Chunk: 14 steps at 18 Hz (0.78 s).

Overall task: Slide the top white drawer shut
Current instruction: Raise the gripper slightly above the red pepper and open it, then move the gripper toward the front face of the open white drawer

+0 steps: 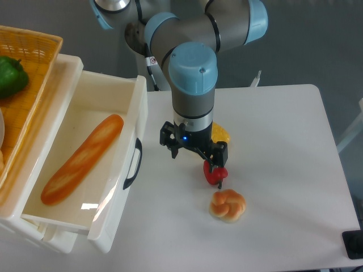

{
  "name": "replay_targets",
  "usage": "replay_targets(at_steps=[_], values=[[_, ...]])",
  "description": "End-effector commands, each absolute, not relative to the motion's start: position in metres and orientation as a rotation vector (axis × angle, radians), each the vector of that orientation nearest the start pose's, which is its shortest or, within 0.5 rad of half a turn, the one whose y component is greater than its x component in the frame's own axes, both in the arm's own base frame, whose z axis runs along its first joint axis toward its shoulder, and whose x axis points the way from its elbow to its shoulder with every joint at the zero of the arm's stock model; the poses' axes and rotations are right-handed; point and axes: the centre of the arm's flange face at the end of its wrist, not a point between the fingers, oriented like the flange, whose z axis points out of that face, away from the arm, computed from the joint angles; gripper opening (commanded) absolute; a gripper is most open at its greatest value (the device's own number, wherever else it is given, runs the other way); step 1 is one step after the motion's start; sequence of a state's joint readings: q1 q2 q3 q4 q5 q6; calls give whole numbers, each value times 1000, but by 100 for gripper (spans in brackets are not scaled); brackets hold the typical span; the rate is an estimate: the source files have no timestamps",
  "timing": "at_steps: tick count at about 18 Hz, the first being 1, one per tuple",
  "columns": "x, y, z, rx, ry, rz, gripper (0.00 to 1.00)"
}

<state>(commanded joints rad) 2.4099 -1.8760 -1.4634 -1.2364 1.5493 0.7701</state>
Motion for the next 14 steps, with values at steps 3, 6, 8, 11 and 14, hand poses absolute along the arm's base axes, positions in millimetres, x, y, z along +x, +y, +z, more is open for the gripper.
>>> replay_targets(at_steps=[3,6,8,11,14], values=[[-372,521,393,-3043,-99,103,100],[-368,519,379,-3064,-100,68,100],[-370,520,369,-3080,-141,59,100],[-375,521,359,-3101,-215,65,100],[-375,525,351,-3107,-232,51,100]])
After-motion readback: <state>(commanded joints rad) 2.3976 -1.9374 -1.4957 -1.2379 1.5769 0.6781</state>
